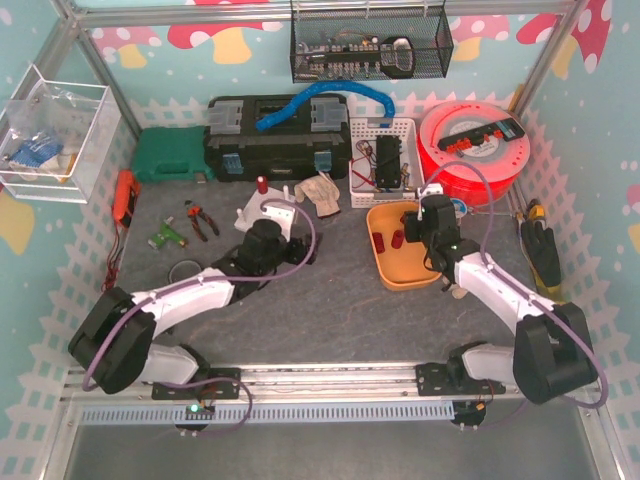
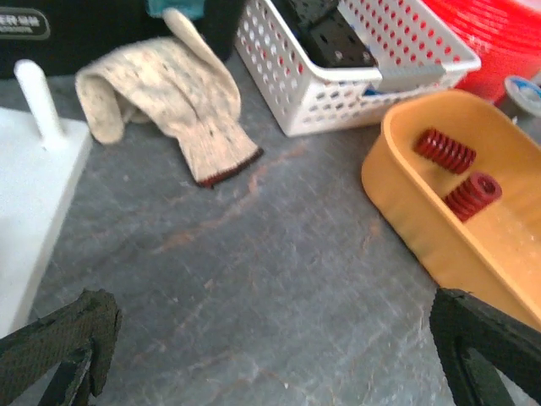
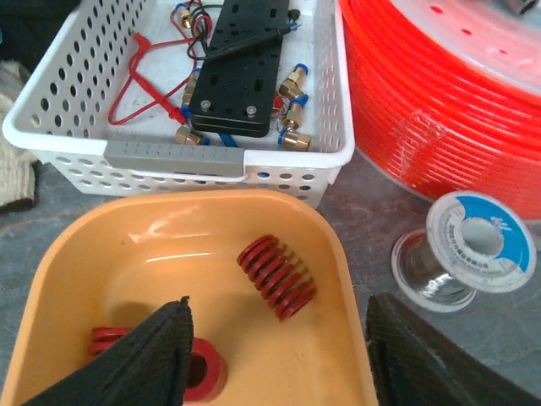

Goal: Install the large spring

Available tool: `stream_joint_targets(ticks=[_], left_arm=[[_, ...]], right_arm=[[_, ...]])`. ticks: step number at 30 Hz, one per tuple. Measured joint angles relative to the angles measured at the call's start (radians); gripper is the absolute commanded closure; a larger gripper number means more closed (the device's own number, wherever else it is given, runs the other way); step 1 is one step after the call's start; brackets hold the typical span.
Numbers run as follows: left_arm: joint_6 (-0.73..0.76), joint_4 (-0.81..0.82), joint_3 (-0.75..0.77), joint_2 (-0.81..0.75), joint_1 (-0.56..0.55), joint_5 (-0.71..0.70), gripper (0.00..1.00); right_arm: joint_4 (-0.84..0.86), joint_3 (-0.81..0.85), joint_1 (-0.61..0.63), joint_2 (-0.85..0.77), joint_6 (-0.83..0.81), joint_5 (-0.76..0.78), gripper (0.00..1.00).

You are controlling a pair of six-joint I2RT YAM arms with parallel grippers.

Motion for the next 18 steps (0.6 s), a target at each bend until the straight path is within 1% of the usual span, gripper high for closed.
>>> stream_joint_targets(ticks=[2, 5, 9, 12, 18], left_arm=[[0.009, 0.035, -0.034, 0.001, -0.028, -0.008, 0.01], [0.028, 0.073, -0.073, 0.003, -0.029, -0.023, 0.01], [0.051, 0.13, -0.106, -0.003, -0.028, -0.045, 0.01], [0.063, 0.158, -0.129, -0.026, -0.028, -0.057, 0.01], [0.081, 0.169, -0.134, -0.085, -0.028, -0.115, 0.01]], right_arm=[[-0.008, 0.028, -0.016, 0.025, -0.021, -0.023, 0.52], [-0.02, 0.05, -0.031, 0.065, -0.043, -0.062, 0.57], [-0.041, 0.058, -0.031, 0.129, -0.045, -0.102, 0.59], [-0.052, 0.064, -0.033, 0.177, -0.049, -0.09, 0.61], [-0.089, 0.195, -0.059, 0.303, -0.095, -0.047, 0.62]])
